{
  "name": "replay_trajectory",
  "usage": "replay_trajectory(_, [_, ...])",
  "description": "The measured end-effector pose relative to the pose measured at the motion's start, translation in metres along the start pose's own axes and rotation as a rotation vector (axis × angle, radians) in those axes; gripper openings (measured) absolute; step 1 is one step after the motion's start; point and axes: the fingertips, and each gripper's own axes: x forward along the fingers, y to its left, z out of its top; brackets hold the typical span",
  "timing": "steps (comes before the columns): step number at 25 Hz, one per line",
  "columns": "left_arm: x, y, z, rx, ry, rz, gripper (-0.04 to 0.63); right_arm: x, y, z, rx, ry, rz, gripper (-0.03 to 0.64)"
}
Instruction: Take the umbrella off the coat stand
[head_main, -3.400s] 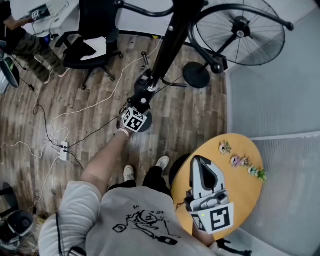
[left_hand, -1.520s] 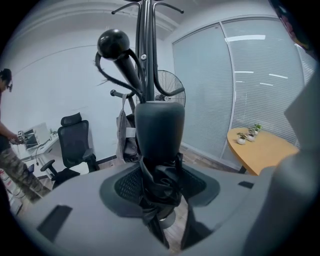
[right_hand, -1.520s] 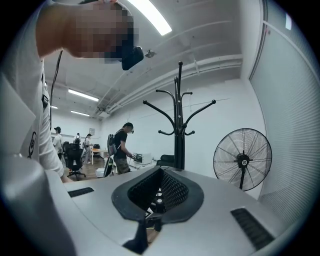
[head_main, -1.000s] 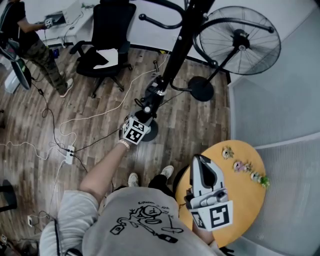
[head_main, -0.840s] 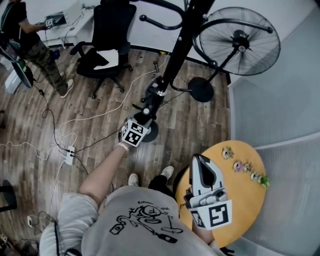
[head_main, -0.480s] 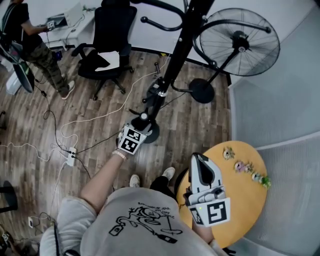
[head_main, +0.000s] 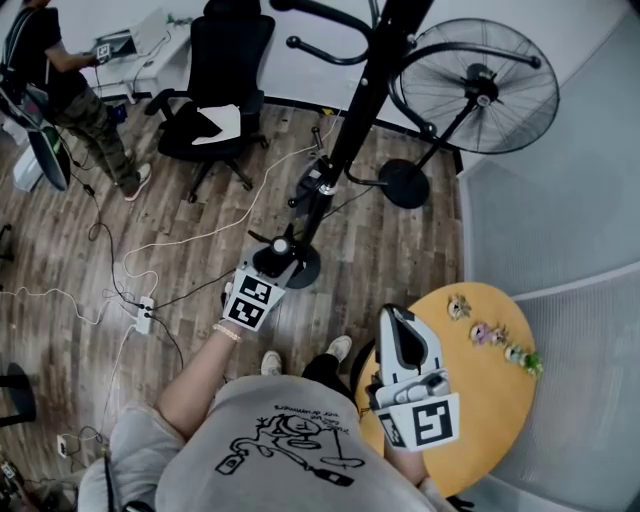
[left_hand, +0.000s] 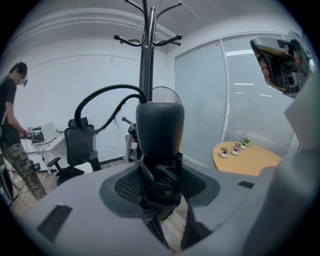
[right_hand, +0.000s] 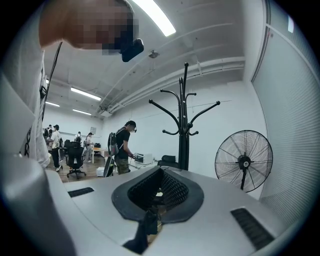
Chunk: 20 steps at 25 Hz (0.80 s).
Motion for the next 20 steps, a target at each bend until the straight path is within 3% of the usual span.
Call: replay_trajectory(20, [-0.102,-0.02,0.065,0.031,-0.075,-0.039,0.201,0.005,0.01,0.005,-0.016,-0.01,0.022,0.014])
